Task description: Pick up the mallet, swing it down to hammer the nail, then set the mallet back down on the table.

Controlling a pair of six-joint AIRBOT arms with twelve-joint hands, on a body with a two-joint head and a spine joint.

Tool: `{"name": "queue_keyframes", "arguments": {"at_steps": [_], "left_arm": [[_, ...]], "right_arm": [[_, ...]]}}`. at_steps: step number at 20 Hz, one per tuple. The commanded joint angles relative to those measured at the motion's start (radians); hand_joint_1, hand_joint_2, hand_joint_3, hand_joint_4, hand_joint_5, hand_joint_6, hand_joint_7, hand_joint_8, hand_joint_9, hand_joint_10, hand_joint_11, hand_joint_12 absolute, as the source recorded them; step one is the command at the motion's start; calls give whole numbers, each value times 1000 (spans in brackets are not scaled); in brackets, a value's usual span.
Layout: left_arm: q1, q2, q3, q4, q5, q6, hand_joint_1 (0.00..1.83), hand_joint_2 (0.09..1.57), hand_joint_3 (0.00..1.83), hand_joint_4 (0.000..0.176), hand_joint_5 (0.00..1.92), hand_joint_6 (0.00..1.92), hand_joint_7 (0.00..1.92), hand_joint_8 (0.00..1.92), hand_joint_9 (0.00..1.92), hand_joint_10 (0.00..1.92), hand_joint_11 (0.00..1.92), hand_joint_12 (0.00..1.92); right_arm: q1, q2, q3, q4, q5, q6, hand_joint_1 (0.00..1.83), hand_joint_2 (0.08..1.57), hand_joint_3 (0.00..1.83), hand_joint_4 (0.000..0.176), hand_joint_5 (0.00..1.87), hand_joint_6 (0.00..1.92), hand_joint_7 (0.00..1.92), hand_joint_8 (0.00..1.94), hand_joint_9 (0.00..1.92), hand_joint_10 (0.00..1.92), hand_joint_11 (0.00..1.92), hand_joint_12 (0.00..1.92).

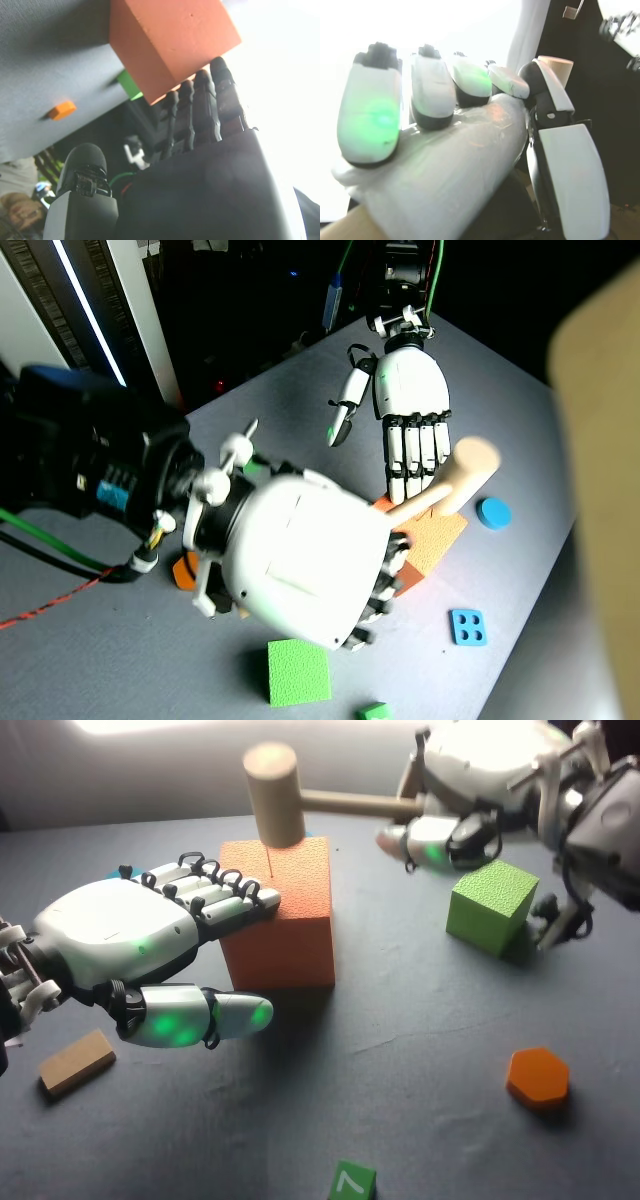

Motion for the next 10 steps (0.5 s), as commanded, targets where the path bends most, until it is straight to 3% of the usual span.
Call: {"name": "queue_keyframes", "arguments": {"at_steps": [1, 5, 10], "left_arm": [[-2, -7, -4, 5, -61, -1, 0, 1232, 0, 0, 130, 0, 138, 0, 138, 0, 7, 338], [-3, -7, -3, 5, -61, -1, 0, 1235, 1, 0, 134, 2, 148, 3, 150, 5, 11, 349], [-3, -7, -2, 5, -61, -1, 0, 1237, 1, 0, 139, 5, 148, 6, 145, 5, 0, 349]], "right_arm": [[-6, 2, 5, -42, 73, 6, 460, 1454, 3, 175, 1314, 1921, 1510, 1941, 1636, 1921, 1741, 1921], [-8, 7, 5, -43, 78, 9, 512, 1444, 0, 176, 1315, 1921, 1514, 1941, 1644, 1921, 1757, 1921], [95, 17, 5, -42, 67, 10, 539, 1432, 0, 176, 1320, 1921, 1513, 1941, 1639, 1921, 1753, 1921]]}}
